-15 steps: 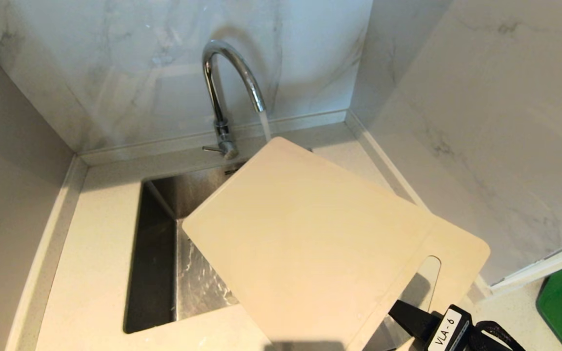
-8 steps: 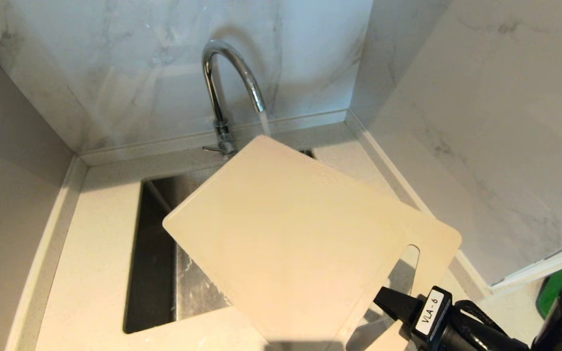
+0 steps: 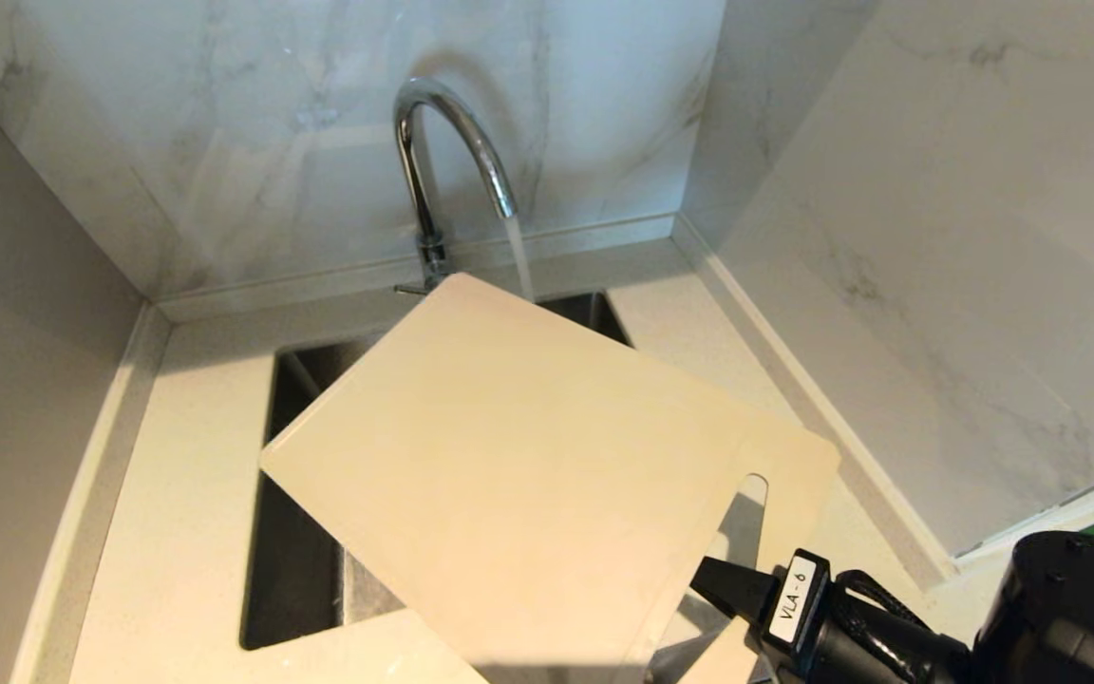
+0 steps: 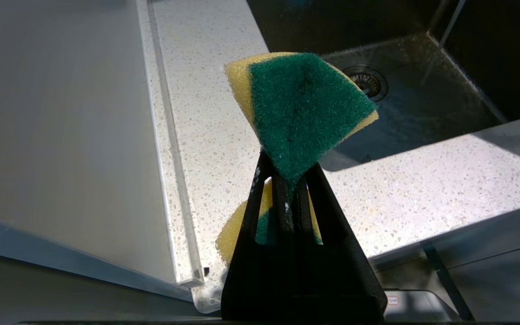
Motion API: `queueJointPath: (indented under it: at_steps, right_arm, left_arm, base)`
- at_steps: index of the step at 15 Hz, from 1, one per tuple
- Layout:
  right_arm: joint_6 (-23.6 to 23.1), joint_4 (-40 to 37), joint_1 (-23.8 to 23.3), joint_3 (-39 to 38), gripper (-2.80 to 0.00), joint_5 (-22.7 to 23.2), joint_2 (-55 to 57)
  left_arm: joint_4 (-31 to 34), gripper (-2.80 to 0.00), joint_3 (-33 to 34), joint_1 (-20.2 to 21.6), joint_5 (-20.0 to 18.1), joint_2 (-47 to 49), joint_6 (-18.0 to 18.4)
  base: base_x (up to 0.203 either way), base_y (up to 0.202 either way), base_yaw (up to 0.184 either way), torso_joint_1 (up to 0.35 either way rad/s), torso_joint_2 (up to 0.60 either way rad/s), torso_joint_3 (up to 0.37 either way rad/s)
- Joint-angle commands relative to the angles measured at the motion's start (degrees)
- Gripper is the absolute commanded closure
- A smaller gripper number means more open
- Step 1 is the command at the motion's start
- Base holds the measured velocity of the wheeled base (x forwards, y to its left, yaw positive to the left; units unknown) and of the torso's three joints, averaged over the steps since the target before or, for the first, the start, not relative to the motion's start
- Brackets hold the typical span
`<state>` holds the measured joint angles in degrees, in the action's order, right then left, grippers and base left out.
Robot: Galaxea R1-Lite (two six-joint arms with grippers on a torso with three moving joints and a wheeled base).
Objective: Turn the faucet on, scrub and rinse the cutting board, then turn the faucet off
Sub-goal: Pick up the cutting board
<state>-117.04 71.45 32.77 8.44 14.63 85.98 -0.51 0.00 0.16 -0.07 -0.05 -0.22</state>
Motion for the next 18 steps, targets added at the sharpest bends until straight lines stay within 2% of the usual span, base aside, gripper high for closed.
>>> queueJointPath:
  at_steps: [1, 18]
  right_arm:
    - [-0.8, 2.1, 0.0, 0.0, 0.00, 0.9, 3.0]
    - [-0.8, 2.3, 0.1, -0.1, 0.00, 1.0, 3.5]
  left_arm:
    - [0.0, 0.00, 0.0, 0.0, 0.0, -0.1, 0.0]
    - [0.0, 0.00, 0.0, 0.0, 0.0, -0.1, 0.0]
  base:
    - [0.000, 0.000, 0.000, 0.000, 0.00, 0.000]
    - [0.000, 0.000, 0.000, 0.000, 0.00, 0.000]
